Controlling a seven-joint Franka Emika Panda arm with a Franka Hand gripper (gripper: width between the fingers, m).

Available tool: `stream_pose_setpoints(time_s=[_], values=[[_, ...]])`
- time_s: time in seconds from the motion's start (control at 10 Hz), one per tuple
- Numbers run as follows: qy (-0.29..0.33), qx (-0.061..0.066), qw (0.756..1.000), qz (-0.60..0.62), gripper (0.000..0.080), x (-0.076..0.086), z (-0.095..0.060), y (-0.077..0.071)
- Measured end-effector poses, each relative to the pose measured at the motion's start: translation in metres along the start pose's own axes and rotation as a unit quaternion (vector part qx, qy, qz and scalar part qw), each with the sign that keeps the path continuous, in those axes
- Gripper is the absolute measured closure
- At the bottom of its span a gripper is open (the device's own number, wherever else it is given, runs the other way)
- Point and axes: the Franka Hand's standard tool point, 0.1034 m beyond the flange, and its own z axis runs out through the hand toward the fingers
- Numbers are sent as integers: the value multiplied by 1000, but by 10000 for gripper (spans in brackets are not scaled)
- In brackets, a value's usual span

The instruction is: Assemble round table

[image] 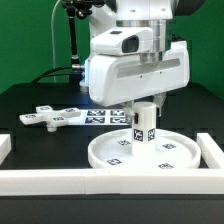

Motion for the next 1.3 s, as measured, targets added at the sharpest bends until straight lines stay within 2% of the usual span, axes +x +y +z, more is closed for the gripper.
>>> stream_pose_setpoints(time_s=[0.3, 0.4, 0.5, 0.6, 0.7, 0.8, 1.0, 1.1, 1.3], values=[[3, -1, 995, 96, 390, 4, 1, -5], [3, -1, 993, 120, 312, 3, 1, -5], [3, -1, 993, 119, 312, 3, 1, -5], [2, -1, 994, 110, 205, 3, 0, -5], [0, 0, 996, 94, 160, -1, -7, -5], [-1, -1, 997, 71, 160, -8, -16, -2], [3, -6, 1000, 25, 151, -34, -39, 12], [1, -7, 999, 32, 151, -44, -42, 18], [0, -6, 999, 33, 151, -44, -40, 17]])
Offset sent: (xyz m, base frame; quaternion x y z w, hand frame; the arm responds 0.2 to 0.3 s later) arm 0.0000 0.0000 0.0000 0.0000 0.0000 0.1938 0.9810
